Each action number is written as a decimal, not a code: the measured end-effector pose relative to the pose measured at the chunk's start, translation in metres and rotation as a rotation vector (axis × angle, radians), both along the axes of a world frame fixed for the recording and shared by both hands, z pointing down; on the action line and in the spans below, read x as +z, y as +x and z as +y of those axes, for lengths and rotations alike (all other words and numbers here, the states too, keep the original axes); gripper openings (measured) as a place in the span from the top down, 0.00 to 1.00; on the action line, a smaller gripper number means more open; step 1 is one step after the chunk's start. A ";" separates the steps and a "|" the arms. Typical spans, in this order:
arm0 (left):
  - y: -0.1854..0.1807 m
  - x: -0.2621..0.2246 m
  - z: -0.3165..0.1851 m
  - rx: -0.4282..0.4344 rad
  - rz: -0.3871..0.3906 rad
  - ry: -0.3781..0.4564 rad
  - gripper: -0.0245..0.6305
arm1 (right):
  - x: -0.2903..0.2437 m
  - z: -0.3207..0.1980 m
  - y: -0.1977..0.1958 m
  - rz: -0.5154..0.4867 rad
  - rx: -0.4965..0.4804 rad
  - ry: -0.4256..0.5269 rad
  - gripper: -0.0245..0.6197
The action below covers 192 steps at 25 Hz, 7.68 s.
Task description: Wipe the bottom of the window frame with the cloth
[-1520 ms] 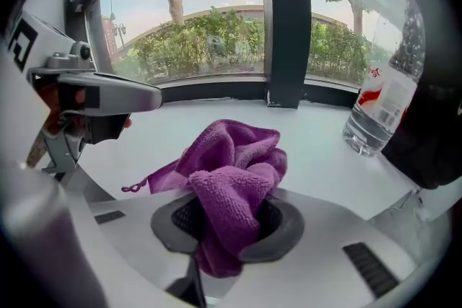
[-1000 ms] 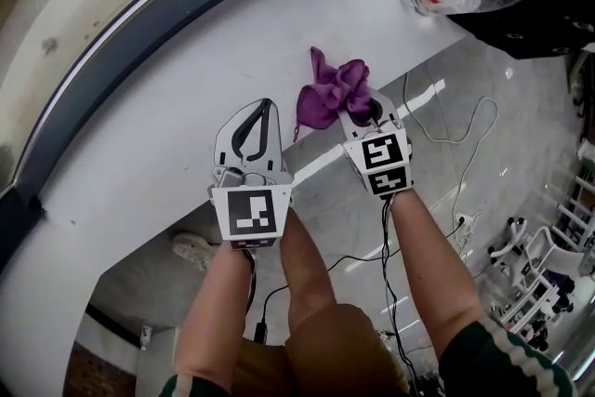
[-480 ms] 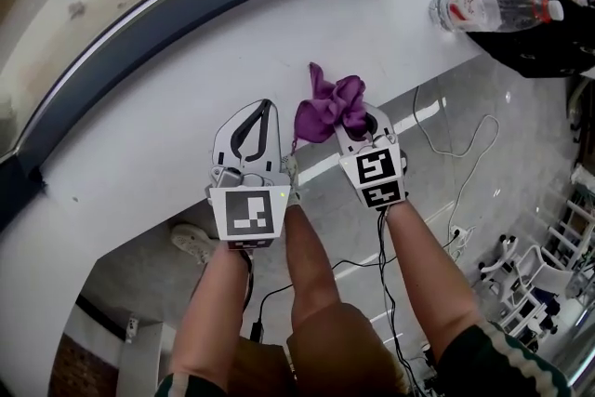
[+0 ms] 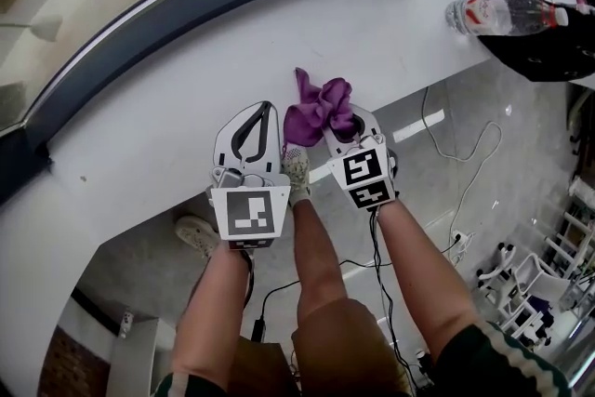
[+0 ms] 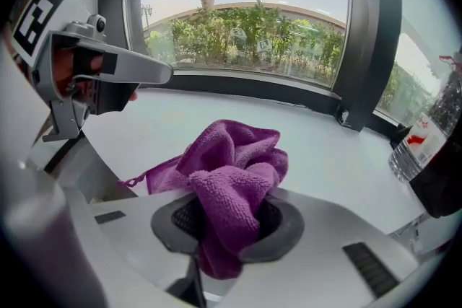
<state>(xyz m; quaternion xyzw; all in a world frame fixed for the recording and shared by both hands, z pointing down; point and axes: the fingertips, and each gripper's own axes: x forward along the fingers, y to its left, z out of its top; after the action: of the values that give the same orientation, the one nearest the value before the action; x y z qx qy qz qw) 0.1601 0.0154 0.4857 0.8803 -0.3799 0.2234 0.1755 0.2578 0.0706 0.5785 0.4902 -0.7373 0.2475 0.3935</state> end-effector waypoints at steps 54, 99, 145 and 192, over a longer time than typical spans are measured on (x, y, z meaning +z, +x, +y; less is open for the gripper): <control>-0.427 -0.011 0.075 -0.560 -0.120 -0.013 0.95 | -0.005 0.020 -0.446 -0.053 -0.629 0.053 0.80; -0.512 -0.006 0.047 -0.726 -0.115 -0.063 0.95 | -0.007 -0.070 -0.602 -0.219 -0.728 0.004 0.80; -0.271 -0.009 -0.028 -0.391 -0.153 -0.059 0.95 | -0.004 -0.120 -0.328 -0.173 -0.469 0.000 0.80; 0.080 0.005 -0.075 -0.037 -0.075 -0.057 0.95 | 0.001 -0.171 0.085 0.001 -0.172 0.036 0.80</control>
<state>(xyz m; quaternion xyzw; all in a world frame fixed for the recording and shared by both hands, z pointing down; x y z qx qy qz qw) 0.2397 -0.0597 0.4903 0.8588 -0.3958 0.2637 0.1905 0.3424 -0.1006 0.5790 0.4323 -0.7806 0.1994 0.4049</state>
